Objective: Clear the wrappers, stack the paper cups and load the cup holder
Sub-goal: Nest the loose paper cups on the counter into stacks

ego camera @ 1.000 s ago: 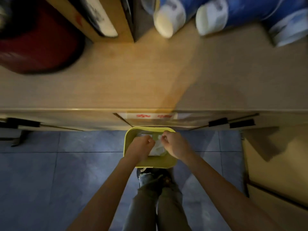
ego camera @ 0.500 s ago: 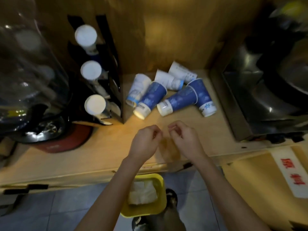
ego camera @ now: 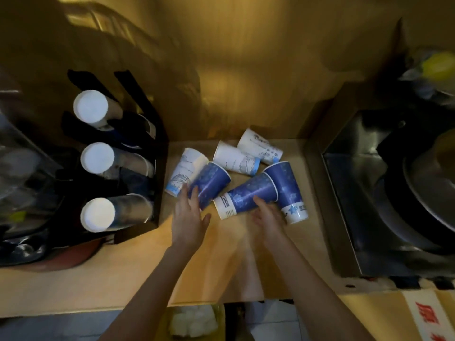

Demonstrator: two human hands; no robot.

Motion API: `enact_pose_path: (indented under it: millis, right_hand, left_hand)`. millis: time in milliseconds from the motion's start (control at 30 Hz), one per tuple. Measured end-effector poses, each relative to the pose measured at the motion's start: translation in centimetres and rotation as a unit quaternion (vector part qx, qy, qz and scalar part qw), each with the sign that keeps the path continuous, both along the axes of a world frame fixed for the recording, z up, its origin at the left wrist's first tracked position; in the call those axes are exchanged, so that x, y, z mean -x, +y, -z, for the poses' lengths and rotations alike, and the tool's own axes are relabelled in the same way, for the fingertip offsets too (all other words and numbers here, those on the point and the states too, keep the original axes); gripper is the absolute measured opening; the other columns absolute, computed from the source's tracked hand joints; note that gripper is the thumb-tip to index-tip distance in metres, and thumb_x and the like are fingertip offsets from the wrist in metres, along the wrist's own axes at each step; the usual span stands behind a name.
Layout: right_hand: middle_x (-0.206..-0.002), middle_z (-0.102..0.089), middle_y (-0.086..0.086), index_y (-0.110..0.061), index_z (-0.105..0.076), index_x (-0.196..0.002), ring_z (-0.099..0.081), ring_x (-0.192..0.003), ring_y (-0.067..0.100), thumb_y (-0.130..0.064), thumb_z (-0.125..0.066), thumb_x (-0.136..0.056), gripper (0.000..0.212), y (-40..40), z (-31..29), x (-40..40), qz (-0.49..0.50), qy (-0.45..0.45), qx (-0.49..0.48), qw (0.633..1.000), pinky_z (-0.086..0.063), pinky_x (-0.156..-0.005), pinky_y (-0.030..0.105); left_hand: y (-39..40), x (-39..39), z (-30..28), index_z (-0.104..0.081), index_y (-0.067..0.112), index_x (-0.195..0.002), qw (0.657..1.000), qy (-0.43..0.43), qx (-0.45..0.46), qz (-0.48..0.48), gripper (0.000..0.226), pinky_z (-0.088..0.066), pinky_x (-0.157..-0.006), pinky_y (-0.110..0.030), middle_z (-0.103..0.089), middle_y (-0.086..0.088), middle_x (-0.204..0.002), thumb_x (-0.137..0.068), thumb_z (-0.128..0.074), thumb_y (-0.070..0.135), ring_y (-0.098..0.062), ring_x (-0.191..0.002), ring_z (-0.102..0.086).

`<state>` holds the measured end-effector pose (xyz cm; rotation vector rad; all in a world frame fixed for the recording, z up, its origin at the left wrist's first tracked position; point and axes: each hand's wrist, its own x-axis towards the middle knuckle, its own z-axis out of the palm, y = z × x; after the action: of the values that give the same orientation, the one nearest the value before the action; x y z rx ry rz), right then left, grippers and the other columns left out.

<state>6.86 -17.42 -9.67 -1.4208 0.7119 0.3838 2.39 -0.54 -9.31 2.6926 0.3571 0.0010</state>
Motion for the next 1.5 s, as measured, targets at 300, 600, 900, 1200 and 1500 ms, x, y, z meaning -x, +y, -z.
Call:
enact_pose_path:
  millis: [300,600,900,1200,1500]
  right_hand:
    - [-0.117,-0.065,0.006,-0.020,-0.050,-0.124,-0.064,-0.100,0.022,-0.050,-0.075,-0.065,0.071,-0.6,1.4,-3.9,0.047,0.079,-0.160,0.983,-0.052,-0.083,0.038]
    - [-0.125,-0.057,0.001,-0.014,-0.042,-0.131,-0.058,-0.110,0.013,-0.019,-0.077,-0.071,0.069,0.5,-1.1,-2.5,-0.063,-0.172,-0.022,0.983,-0.052,-0.081,0.015]
    - [-0.120,-0.050,-0.013,-0.030,-0.039,-0.124,-0.048,-0.111,0.001,-0.032,-0.086,-0.058,0.081,-0.1,-1.9,1.5,-0.249,-0.298,0.182,0.903,-0.039,-0.086,0.014]
    - [-0.112,-0.053,-0.023,-0.030,-0.041,-0.119,-0.052,-0.107,-0.003,-0.036,-0.088,-0.054,0.081,-0.1,-1.4,1.6,-0.240,-0.282,0.179,0.911,-0.047,-0.088,0.025]
    - [-0.115,-0.061,-0.012,-0.032,-0.043,-0.117,-0.060,-0.108,0.007,-0.032,-0.088,-0.050,0.081,0.0,-1.6,1.4,-0.237,-0.264,0.163,0.921,-0.054,-0.092,0.043]
  left_hand:
    - [0.7,-0.7,2.5,-0.009,0.012,-0.145,0.994,0.063,0.046,-0.080,0.073,-0.029,-0.112,-0.046,-0.021,-0.014,-0.154,-0.088,-0.055,0.018,-0.031,-0.139,-0.025]
    - [1.1,0.3,1.8,-0.025,0.011,-0.140,0.994,0.070,0.031,-0.084,0.068,-0.035,-0.107,-0.042,-0.038,-0.012,-0.145,-0.083,-0.061,0.019,-0.029,-0.132,-0.037]
    - [1.6,0.6,1.0,-0.042,0.008,-0.119,0.984,0.097,0.104,-0.111,0.062,-0.052,-0.085,-0.040,-0.057,-0.016,-0.118,-0.068,-0.075,0.021,-0.029,-0.104,-0.057]
    - [0.8,1.0,-8.1,-0.031,0.009,-0.128,0.936,-0.160,0.302,-0.087,0.083,-0.043,-0.070,-0.005,-0.048,0.005,-0.115,-0.062,-0.082,0.010,-0.003,-0.096,-0.053]
    - [-2.9,-1.5,-7.0,-0.055,0.015,-0.118,0.917,-0.117,0.380,0.007,0.083,-0.051,-0.090,-0.018,-0.065,0.000,-0.116,-0.045,-0.087,0.038,-0.011,-0.110,-0.059]
